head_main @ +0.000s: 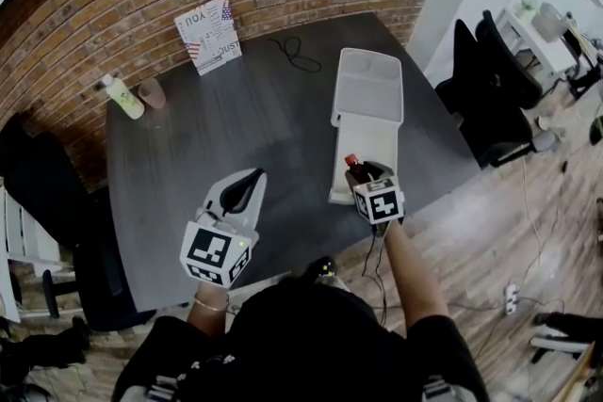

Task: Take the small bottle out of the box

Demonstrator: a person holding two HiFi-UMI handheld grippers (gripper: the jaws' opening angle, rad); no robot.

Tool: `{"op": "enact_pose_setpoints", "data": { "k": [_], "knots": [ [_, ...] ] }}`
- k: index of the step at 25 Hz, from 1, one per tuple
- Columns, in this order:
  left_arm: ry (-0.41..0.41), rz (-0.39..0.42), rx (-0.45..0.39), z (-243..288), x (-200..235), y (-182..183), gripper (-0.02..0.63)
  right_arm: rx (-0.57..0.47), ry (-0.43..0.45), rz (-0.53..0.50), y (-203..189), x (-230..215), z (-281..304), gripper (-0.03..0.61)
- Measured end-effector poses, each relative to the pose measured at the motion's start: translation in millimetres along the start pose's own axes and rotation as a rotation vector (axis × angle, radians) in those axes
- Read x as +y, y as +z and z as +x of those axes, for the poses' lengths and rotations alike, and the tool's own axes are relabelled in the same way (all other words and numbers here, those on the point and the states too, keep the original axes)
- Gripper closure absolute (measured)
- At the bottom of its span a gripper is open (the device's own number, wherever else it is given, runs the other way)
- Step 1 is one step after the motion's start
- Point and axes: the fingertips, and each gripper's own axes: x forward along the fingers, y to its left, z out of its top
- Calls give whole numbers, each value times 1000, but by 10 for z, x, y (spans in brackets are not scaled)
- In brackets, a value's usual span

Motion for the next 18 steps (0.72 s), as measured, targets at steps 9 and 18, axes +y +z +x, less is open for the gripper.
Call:
{"op": "enact_pose_setpoints", "data": {
  "k": [9,18],
  "knots": [
    [-60,22,-9,104,-176,55,615,-211,-75,110,283,-56,-502,382],
    [-100,27,-19,181,-316,98,615,-412,-101,156,654,68,-1090,382]
  ]
}}
